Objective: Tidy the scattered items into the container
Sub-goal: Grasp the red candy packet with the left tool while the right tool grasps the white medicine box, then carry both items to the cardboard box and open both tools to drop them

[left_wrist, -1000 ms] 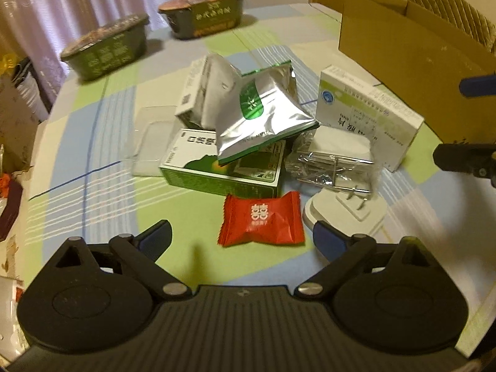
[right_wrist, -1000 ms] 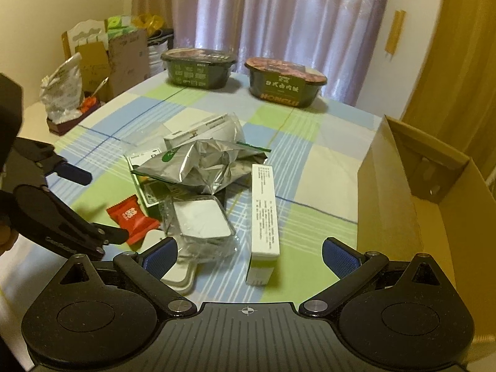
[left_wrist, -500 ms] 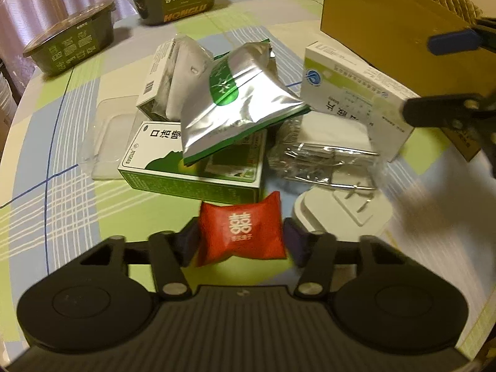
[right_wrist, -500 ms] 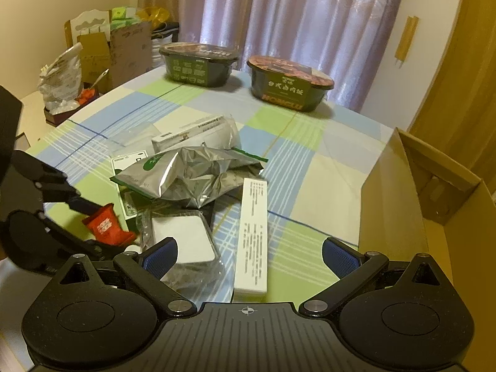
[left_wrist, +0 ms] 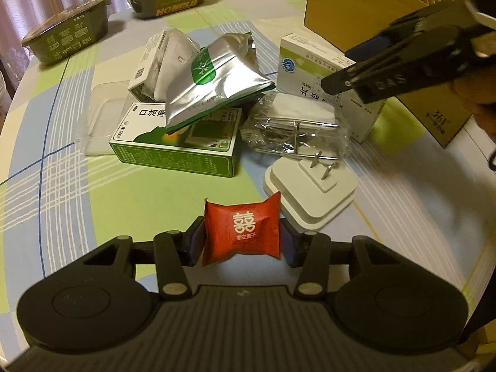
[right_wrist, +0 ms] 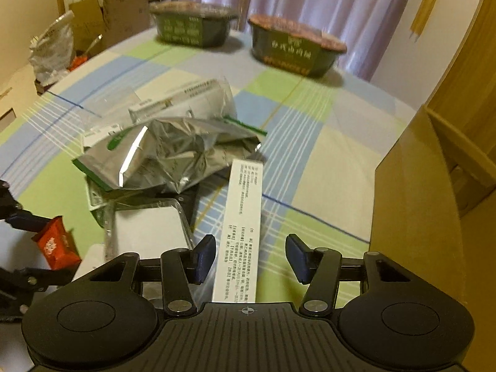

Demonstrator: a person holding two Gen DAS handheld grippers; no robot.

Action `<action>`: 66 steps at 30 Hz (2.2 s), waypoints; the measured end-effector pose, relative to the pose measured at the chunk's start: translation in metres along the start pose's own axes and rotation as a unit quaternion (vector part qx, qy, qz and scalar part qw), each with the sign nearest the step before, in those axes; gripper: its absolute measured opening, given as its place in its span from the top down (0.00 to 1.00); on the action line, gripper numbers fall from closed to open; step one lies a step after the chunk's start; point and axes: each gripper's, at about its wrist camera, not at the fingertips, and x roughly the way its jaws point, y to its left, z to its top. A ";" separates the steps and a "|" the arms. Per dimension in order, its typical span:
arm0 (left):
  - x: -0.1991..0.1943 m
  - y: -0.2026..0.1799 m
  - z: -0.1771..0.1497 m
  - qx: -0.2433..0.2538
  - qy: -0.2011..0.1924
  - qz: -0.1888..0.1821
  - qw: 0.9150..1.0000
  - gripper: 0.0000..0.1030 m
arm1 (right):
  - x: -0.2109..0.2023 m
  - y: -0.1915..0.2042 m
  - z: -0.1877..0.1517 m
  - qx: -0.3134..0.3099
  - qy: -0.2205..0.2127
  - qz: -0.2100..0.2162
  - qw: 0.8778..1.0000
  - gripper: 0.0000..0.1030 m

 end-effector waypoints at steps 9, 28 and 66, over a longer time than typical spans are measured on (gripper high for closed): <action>0.005 -0.003 -0.001 0.010 0.000 0.013 1.000 0.48 | -0.007 -0.005 -0.007 0.026 0.011 0.010 1.000 0.73; -0.046 -0.036 -0.010 0.001 0.003 0.014 1.000 0.60 | -0.102 0.003 -0.086 0.117 -0.002 0.004 0.993 0.73; -0.075 -0.239 0.177 0.154 -0.124 -0.088 0.976 0.60 | -0.224 -0.178 -0.115 0.225 -0.132 -0.127 0.957 0.73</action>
